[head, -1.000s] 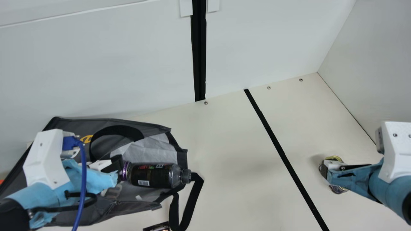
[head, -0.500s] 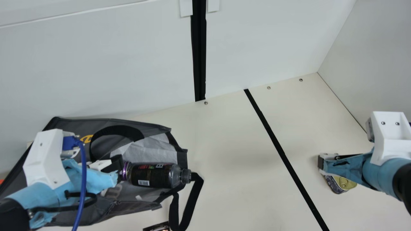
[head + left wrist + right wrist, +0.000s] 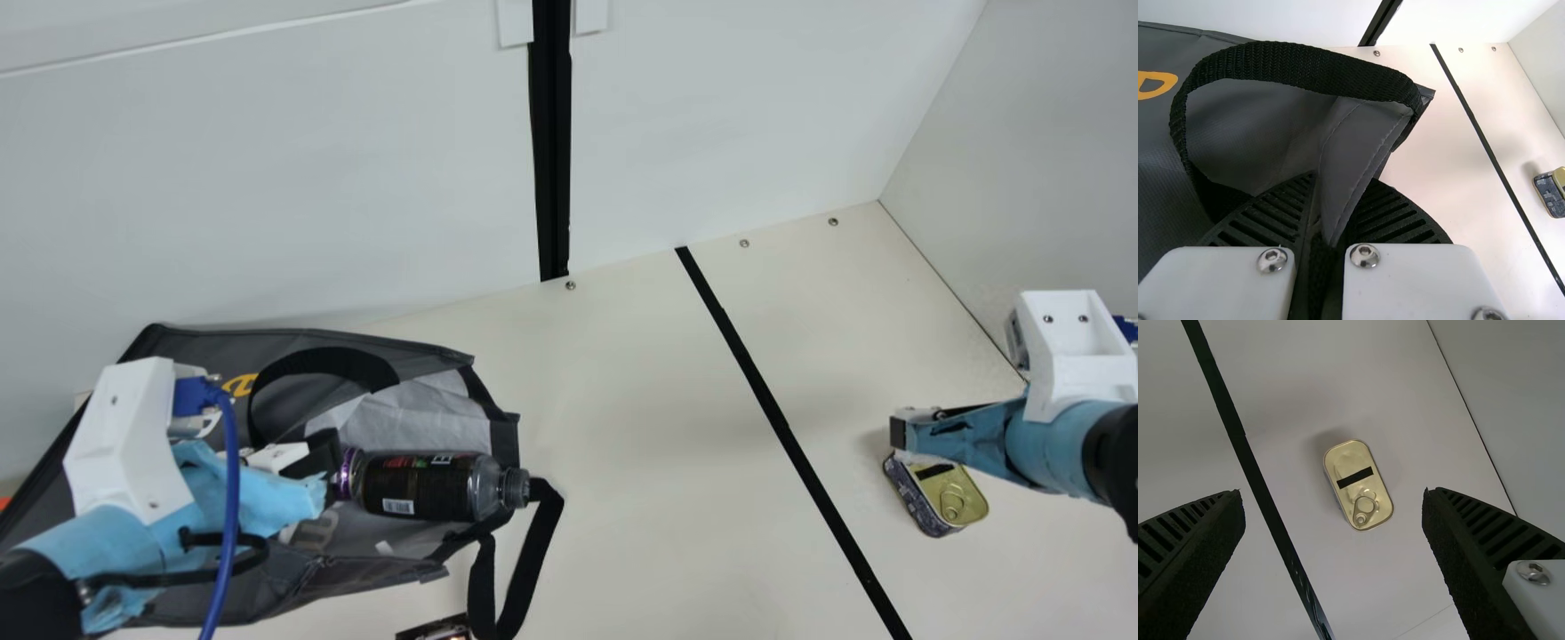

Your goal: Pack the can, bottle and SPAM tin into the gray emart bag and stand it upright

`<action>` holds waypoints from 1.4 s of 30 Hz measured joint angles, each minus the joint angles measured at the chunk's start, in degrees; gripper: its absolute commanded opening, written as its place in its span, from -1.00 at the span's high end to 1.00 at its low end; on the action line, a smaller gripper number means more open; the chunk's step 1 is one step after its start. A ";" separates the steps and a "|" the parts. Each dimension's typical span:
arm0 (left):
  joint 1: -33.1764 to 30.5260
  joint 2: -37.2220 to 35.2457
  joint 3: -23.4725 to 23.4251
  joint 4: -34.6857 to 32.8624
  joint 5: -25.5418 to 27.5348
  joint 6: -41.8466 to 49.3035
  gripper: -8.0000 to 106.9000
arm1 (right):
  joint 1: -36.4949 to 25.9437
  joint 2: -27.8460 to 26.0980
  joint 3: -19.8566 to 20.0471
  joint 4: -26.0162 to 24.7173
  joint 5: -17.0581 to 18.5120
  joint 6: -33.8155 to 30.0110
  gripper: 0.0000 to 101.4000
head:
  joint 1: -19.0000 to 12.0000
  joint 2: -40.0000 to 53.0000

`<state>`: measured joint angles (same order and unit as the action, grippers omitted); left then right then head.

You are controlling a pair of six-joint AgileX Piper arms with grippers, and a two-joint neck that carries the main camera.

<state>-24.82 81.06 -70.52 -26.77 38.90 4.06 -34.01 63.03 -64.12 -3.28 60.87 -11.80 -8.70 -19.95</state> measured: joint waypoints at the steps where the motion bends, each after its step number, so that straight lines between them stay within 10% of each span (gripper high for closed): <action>1: 0.00 0.00 0.00 0.00 0.00 0.00 1.00 | -0.56 0.45 -0.07 0.27 -0.15 -0.91 -0.87 | 0.00 0.00; 42: 0.00 0.00 0.00 0.00 0.00 0.00 1.00 | -18.47 18.60 -2.64 16.98 1.72 -41.56 -0.87 | 0.00 0.00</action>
<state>-24.82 81.06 -70.52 -26.77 38.90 4.06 -52.48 81.63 -66.76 13.70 62.59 -53.36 -8.70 -19.95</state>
